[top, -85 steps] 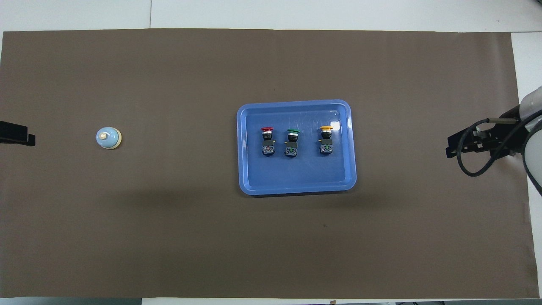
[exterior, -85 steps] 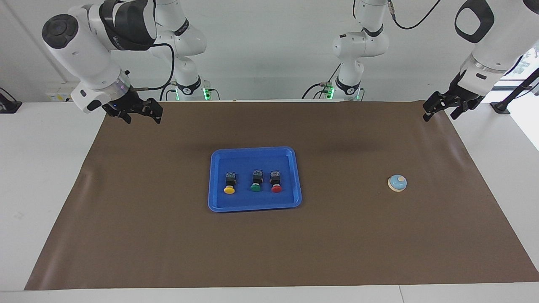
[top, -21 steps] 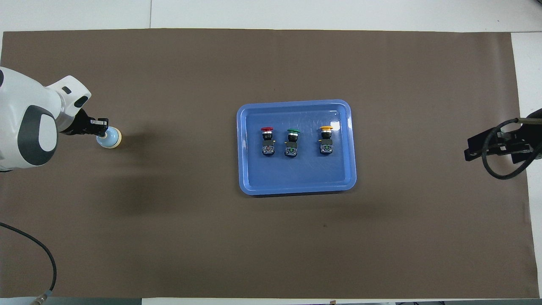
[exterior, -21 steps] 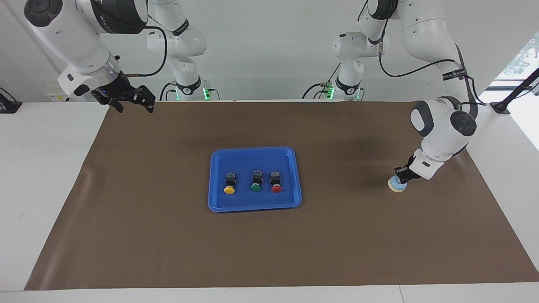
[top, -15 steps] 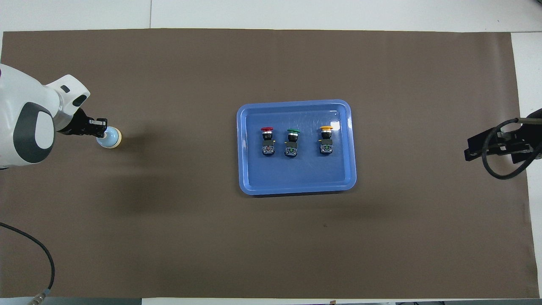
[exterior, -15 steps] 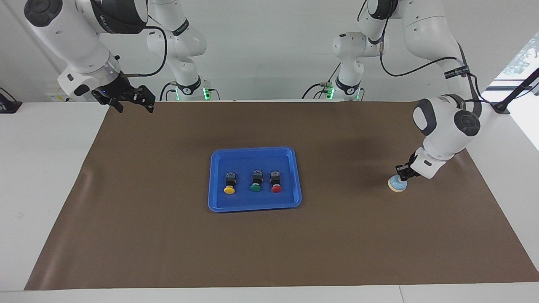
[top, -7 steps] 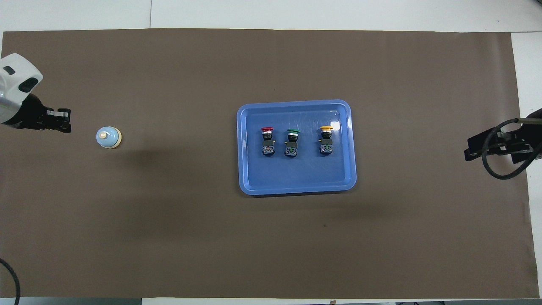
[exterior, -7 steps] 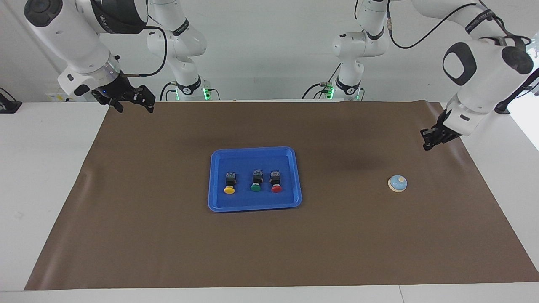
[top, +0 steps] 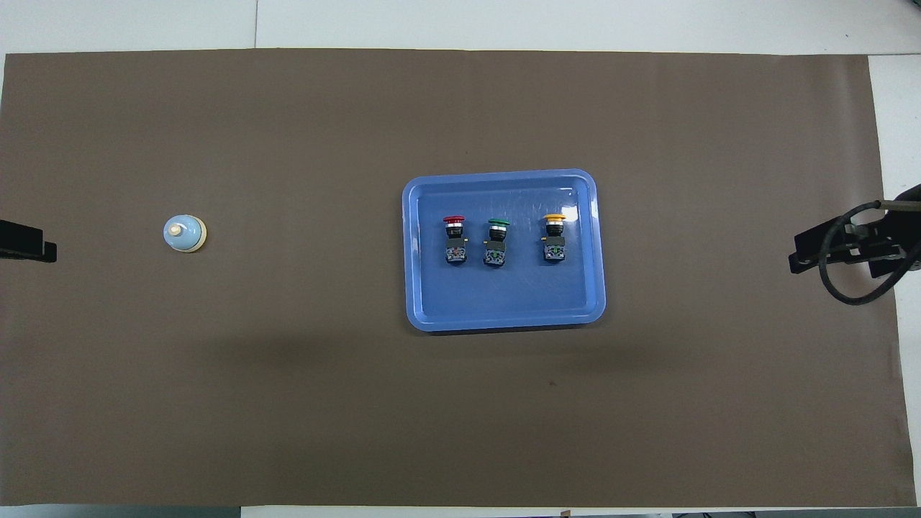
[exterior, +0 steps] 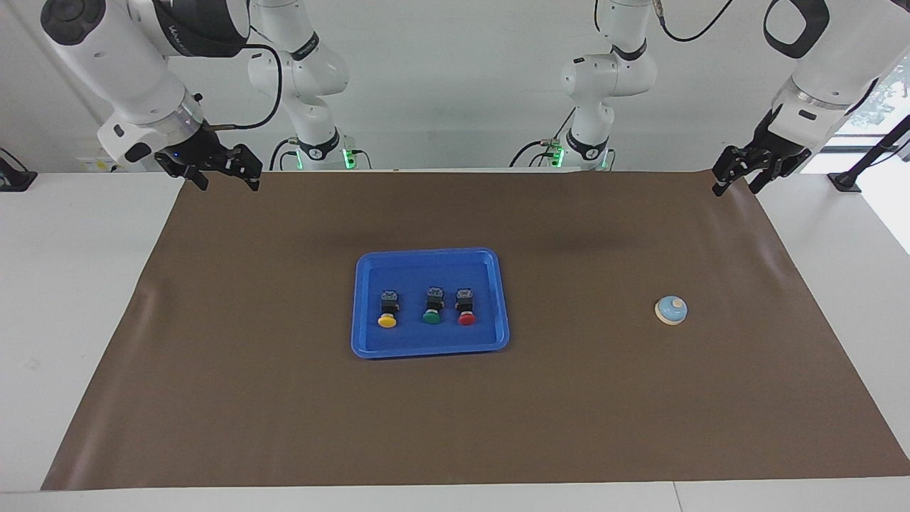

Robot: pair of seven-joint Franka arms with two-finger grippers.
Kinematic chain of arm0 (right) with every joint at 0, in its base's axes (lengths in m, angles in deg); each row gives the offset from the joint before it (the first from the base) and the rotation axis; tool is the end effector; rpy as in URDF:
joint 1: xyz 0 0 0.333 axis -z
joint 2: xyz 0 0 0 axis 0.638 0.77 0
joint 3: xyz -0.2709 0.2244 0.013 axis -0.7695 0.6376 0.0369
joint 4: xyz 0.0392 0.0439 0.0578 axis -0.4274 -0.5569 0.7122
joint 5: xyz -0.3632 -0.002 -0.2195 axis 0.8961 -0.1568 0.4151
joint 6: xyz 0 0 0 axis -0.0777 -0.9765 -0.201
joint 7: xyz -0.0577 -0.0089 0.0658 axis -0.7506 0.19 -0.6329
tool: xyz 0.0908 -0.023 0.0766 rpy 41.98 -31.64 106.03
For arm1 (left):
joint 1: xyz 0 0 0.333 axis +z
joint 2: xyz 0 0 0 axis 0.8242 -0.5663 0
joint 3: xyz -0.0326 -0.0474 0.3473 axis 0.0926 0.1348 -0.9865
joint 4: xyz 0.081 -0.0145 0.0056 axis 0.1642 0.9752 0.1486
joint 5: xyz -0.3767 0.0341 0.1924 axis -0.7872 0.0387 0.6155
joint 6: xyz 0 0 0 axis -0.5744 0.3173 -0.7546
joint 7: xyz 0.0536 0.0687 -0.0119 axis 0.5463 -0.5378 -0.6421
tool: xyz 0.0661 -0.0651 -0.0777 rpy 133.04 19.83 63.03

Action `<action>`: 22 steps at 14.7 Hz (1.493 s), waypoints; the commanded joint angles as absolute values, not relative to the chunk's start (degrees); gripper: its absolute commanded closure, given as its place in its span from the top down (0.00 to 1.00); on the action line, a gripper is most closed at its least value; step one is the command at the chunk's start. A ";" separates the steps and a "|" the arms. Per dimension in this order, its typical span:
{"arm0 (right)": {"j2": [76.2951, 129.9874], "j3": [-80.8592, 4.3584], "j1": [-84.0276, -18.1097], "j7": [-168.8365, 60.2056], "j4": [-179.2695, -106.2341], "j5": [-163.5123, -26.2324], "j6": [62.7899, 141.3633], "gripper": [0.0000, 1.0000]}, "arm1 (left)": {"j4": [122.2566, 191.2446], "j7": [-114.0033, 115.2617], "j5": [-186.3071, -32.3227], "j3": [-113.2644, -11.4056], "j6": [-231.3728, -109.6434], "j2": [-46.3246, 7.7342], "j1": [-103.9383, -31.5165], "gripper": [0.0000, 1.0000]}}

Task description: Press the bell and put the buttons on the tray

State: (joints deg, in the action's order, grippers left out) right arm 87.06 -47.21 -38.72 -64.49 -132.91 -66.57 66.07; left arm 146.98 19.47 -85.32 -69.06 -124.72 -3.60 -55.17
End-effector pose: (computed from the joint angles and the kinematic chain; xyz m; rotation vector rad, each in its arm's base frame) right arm 0.5588 -0.0210 0.6119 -3.0821 0.1253 0.3126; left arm 0.5514 0.0381 0.6249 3.1122 0.0186 -0.0275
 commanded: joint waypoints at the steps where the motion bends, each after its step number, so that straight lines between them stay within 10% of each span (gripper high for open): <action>1: 86.30 -46.68 -38.24 -63.37 -133.75 -65.51 65.95 1.00 | 145.03 19.15 -85.41 -68.88 -121.70 -5.27 -55.77 0.97; 22: 86.22 -46.68 -38.24 -63.37 -133.75 -65.51 65.95 1.00 | 143.01 26.18 -84.70 -68.70 -115.98 -6.42 -57.53 1.00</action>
State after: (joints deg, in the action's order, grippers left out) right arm 87.06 -47.21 -38.72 -64.49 -132.91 -66.57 66.07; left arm 146.18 25.37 -85.30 -68.03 -118.80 -5.20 -56.83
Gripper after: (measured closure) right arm 0.000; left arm 0.000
